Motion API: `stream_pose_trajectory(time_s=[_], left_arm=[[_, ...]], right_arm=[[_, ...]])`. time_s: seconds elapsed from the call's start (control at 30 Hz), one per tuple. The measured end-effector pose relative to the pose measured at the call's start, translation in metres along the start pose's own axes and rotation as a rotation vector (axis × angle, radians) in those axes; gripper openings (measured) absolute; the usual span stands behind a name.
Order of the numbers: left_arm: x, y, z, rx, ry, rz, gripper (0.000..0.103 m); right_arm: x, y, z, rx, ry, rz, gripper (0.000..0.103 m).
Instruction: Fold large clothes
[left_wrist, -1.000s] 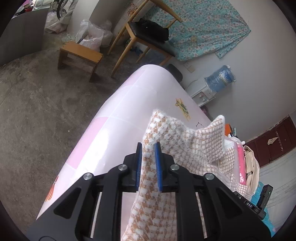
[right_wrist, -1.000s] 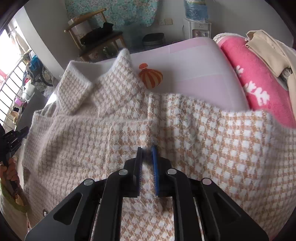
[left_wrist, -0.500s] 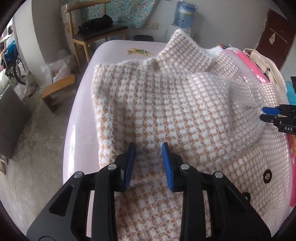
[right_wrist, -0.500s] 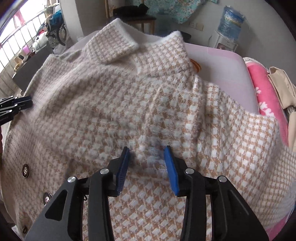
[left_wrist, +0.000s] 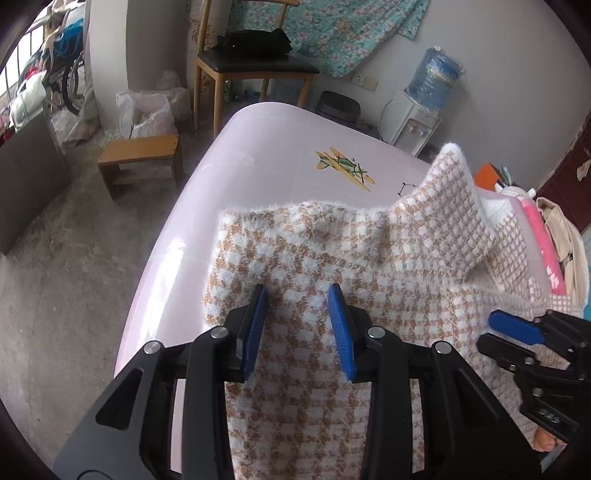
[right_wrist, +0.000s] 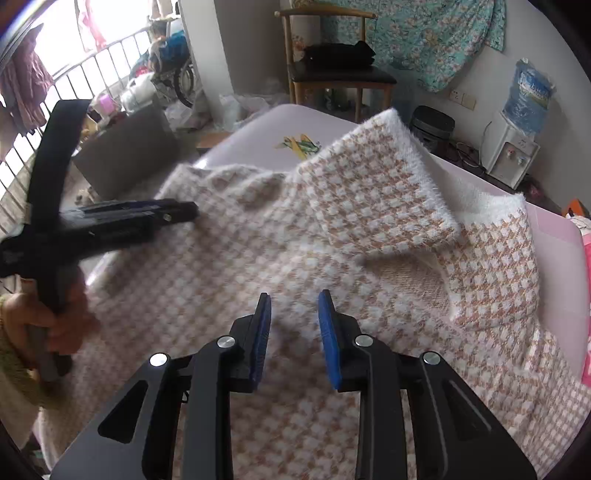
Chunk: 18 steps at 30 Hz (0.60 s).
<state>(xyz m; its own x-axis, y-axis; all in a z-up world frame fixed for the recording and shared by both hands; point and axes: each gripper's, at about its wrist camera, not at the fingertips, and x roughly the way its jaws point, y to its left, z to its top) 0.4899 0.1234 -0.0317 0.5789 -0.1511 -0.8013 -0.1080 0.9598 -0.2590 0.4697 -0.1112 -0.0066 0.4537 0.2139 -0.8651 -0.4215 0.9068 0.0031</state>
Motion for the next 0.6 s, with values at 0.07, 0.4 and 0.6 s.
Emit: stream_pose_trajectory(time_s=[0.07, 0.4, 0.6], left_arm=[[-0.001, 0.007, 0.000, -0.016, 0.000, -0.022, 0.029], [-0.028, 0.004, -0.007, -0.003, -0.041, -0.040, 0.035], [-0.052, -0.057, -0.035, 0.214, 0.011, -0.021, 0.052]], right_arm=[[0.002, -0.023, -0.005, 0.048, -0.011, 0.052, 0.012], [-0.049, -0.098, -0.034, 0.231, -0.047, -0.069, 0.001], [-0.057, -0.060, -0.074, 0.104, -0.006, -0.060, 0.031]])
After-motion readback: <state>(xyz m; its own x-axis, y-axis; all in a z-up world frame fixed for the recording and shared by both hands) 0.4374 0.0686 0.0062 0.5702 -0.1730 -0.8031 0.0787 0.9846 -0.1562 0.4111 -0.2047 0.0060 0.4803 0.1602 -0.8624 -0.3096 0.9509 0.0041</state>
